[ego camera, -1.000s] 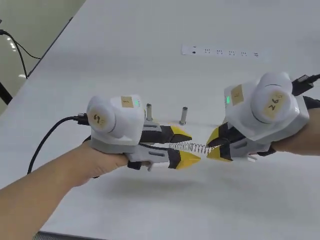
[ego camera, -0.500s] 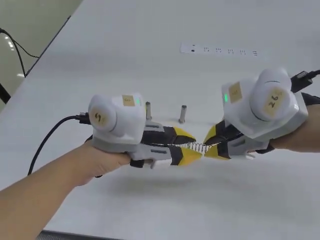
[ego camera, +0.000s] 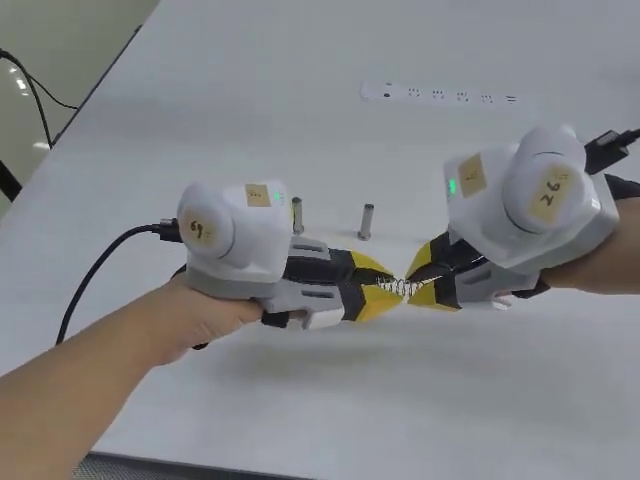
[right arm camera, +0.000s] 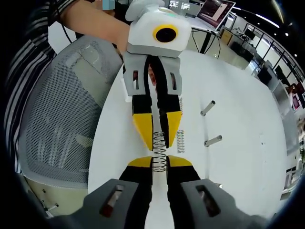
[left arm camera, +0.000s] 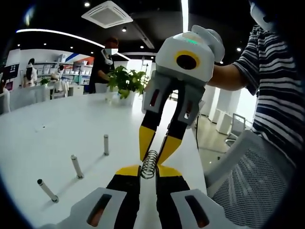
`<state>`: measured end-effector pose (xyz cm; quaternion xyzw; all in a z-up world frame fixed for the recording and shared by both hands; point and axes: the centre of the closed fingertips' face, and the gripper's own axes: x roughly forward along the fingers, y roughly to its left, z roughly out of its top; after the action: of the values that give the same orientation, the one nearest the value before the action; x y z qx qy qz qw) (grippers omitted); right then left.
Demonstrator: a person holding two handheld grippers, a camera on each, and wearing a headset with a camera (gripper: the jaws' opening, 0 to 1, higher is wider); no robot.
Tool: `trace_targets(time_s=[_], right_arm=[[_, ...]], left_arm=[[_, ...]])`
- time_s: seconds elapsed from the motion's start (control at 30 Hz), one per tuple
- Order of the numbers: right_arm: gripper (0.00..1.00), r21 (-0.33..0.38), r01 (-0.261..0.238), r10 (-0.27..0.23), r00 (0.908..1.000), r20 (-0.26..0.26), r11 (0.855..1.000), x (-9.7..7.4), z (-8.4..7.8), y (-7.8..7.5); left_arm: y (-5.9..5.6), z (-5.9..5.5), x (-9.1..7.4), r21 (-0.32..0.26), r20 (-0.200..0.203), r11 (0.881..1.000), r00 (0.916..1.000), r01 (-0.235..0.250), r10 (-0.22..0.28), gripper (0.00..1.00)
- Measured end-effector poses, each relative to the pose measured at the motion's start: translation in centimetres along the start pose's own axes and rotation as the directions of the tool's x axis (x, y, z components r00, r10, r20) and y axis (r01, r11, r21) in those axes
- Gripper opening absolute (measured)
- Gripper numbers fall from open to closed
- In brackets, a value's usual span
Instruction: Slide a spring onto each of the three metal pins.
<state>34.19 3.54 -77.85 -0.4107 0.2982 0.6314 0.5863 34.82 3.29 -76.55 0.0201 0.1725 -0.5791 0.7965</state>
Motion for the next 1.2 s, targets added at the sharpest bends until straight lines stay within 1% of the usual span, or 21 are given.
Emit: trace_targets(time_s=[0.03, 0.1, 0.3, 0.53, 0.73, 0.83, 0.9, 1.03, 1.2], right_arm=[[0.08, -0.002, 0.001, -0.001, 1.0, 0.001, 1.0, 0.0, 0.0, 0.0], [0.08, 0.011, -0.003, 0.003, 0.9999, 0.014, 1.0, -0.1, 0.1, 0.0], [0.08, 0.01, -0.006, 0.006, 0.9996, 0.027, 1.0, -0.1, 0.0, 0.3], [0.08, 0.052, -0.017, 0.013, 0.9972, 0.074, 0.999, -0.3, 0.1, 0.6], [0.09, 0.05, -0.023, 0.019, 0.9969, 0.077, 0.998, -0.3, 0.0, 0.9], [0.09, 0.04, -0.02, 0.018, 0.9982, 0.057, 0.999, -0.3, -0.6, 1.0], [0.09, 0.045, -0.021, 0.018, 0.9977, 0.065, 0.999, -0.3, -0.6, 1.1], [0.08, 0.044, -0.017, 0.015, 0.9983, 0.056, 0.999, -0.4, -0.9, 1.1], [0.08, 0.036, -0.014, 0.012, 0.9976, 0.069, 0.999, -0.4, -0.8, 1.2]], left_arm=[[-0.1, 0.0, 0.0, -0.001, 0.001, 1.0, 1.0, 0.004, -0.004, 0.03], [-0.2, 0.1, -0.1, -0.003, 0.0, 1.0, 0.9999, 0.012, -0.012, 0.03], [-0.5, 0.1, 0.0, -0.005, -0.004, 1.0, 0.9997, 0.022, -0.022, 0.02], [-0.8, 0.1, -0.1, -0.019, -0.008, 0.999, 0.999, 0.045, -0.045, 0.02], [-1.1, 0.0, 0.0, -0.019, -0.017, 0.998, 0.9982, 0.057, -0.057, 0.02], [-1.1, 0.0, 0.0, -0.02, -0.018, 0.998, 0.9982, 0.057, -0.058, 0.02], [-1.2, -0.1, -0.1, -0.022, -0.02, 0.998, 0.9979, 0.06, -0.061, 0.02], [-1.2, -0.1, -0.2, -0.023, -0.02, 0.998, 0.998, 0.06, -0.06, 0.02], [-1.3, -0.1, -0.3, -0.026, -0.021, 0.998, 0.9977, 0.064, -0.064, 0.02]])
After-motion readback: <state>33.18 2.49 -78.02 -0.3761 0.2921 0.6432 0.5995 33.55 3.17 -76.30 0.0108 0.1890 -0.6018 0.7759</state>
